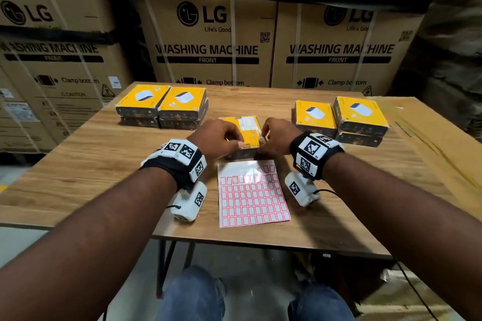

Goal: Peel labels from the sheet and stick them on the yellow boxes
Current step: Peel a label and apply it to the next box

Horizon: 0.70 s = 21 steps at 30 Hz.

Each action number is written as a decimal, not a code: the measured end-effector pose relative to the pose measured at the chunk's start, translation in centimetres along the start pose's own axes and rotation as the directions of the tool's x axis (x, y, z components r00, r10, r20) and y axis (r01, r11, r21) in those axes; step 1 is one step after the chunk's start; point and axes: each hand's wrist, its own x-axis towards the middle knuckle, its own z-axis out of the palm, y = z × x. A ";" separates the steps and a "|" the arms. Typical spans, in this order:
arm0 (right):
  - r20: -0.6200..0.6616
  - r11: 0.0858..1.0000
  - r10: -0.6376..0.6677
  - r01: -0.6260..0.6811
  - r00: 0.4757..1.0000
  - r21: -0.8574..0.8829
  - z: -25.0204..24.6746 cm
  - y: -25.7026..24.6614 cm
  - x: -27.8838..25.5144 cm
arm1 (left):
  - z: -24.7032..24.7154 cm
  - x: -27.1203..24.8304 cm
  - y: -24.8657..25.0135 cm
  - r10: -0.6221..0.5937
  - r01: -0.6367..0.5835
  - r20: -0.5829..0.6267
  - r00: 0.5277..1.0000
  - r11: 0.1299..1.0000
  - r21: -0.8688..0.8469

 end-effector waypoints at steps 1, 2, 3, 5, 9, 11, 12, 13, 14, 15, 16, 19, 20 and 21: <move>-0.011 1.000 -0.017 0.017 1.000 -0.023 0.0 -0.2 -0.1 | 0.2 0.1 0.1 0.009 -0.011 0.056 0.998 1.000 0.029; -0.011 0.998 -0.040 0.040 0.999 -0.049 0.0 -0.4 -0.2 | 0.4 0.1 0.4 0.018 -0.024 0.099 0.995 0.998 0.056; 0.004 0.996 -0.058 0.058 0.998 -0.072 0.0 -0.5 -0.2 | 0.7 0.2 0.6 0.022 -0.032 0.135 0.991 0.996 0.079; 0.039 0.990 -0.095 0.099 0.995 -0.104 0.0 -0.8 -0.3 | 1.0 0.3 1.1 0.033 -0.058 0.187 0.982 0.990 0.131; 0.060 0.980 -0.146 0.152 0.987 -0.125 -0.6 -0.7 -0.8 | 1.6 0.2 1.7 0.056 -0.133 0.257 0.965 0.946 0.295; 0.076 0.978 -0.170 0.177 0.983 -0.109 -1.0 -0.4 -1.1 | 1.9 0.2 1.7 0.069 -0.154 0.263 0.962 0.935 0.319; 0.083 0.976 -0.182 0.190 0.980 -0.103 -1.1 -0.2 -1.3 | 1.9 0.2 1.6 0.077 -0.158 0.263 0.962 0.940 0.304; 0.086 0.973 -0.197 0.205 0.977 -0.101 -1.3 0.0 -1.4 | 1.9 0.3 1.6 0.078 -0.151 0.260 0.962 0.950 0.274; 0.085 0.969 -0.217 0.225 0.973 -0.104 -1.4 0.1 -1.6 | 1.8 0.3 1.6 0.078 -0.138 0.248 0.966 0.962 0.237; 0.079 0.964 -0.237 0.245 0.968 -0.103 -1.4 0.2 -1.7 | 1.7 0.3 1.7 0.073 -0.120 0.226 0.971 0.972 0.202; 0.071 0.960 -0.258 0.264 0.963 -0.094 -1.5 0.3 -1.8 | 1.6 0.3 1.8 0.067 -0.101 0.195 0.979 0.980 0.172; 0.024 0.937 -0.339 0.340 0.941 -0.076 -1.3 0.4 -2.2 | 1.6 0.3 2.0 0.027 -0.037 0.122 0.992 0.996 0.086; 0.009 0.926 -0.369 0.369 0.929 -0.080 -1.1 0.4 -2.4 | 1.7 0.3 2.0 0.004 -0.010 0.118 0.993 0.999 0.045; -0.004 0.916 -0.394 0.392 0.919 -0.083 -1.0 0.4 -2.5 | 1.8 0.3 1.9 -0.019 0.019 0.119 0.993 1.000 -0.002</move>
